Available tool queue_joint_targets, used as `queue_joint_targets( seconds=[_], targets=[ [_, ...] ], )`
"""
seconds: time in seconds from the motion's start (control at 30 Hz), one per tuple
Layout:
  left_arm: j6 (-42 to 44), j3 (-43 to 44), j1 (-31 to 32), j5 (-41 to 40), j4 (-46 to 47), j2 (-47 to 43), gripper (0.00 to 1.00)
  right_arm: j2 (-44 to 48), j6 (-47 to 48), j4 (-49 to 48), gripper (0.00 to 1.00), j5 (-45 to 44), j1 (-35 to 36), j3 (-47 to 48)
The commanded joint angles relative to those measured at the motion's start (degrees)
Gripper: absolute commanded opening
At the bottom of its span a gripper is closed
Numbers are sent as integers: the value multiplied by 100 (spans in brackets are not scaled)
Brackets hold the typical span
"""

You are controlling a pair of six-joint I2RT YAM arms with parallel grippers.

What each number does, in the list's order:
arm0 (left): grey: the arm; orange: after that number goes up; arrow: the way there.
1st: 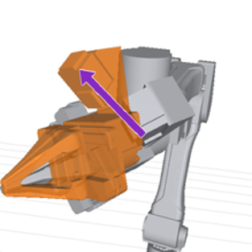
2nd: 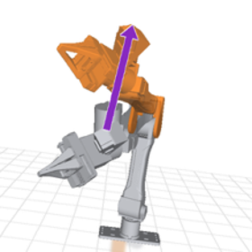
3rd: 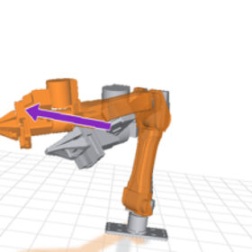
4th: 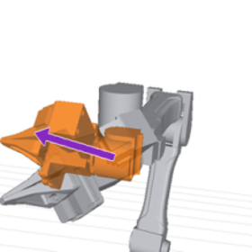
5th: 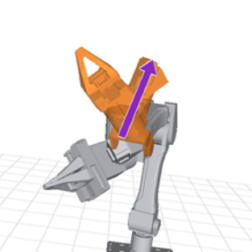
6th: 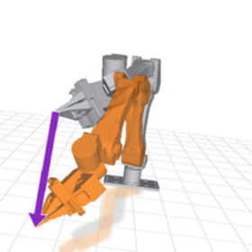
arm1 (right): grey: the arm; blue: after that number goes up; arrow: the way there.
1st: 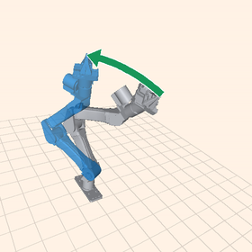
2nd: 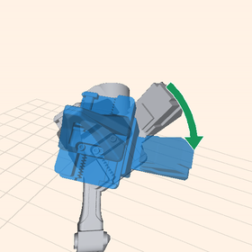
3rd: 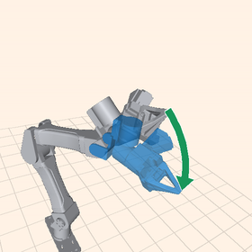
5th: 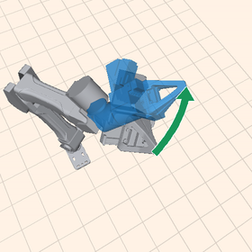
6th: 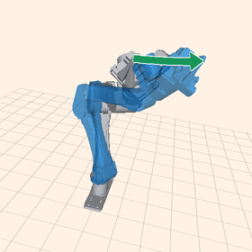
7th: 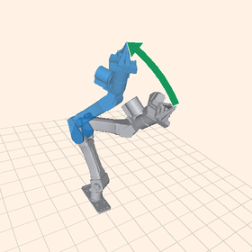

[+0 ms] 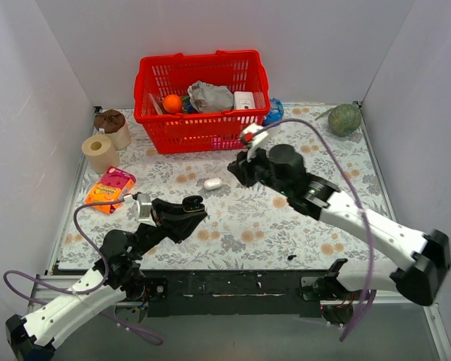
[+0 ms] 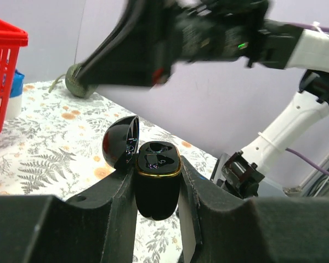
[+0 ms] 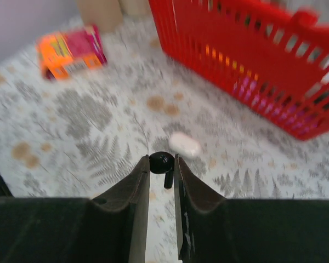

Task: Insert the wireless bluetooth earbuds into the charging case
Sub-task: Place the earbud in the charging case.

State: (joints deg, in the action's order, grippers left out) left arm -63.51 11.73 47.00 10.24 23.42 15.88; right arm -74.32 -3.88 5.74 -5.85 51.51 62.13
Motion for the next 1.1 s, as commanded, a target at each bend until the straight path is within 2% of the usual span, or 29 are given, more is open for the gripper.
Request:
queue_joint_targets(
  seconds=[0.0,0.17,0.3,0.5,0.73,1.07],
  targets=[
    [409,286,19,-84,1118,459,0,1173,-429,-1654,1,364,149,-227],
    [681,690,19,74,2156,1671,0,1745,-263,-2164,1,541,508,-8],
    [743,1042,11,232,3437,2603,0,1921,88,-2410,1,734,878,159],
    [620,1639,11,601,4757,3920,0,2115,362,-2859,1,769,1204,36],
    [550,2000,11,734,5295,4528,0,2291,651,-3140,1,752,1239,-183],
    [471,2176,11,892,5419,4617,0,2352,766,-3193,1,655,1248,-429]
  ],
)
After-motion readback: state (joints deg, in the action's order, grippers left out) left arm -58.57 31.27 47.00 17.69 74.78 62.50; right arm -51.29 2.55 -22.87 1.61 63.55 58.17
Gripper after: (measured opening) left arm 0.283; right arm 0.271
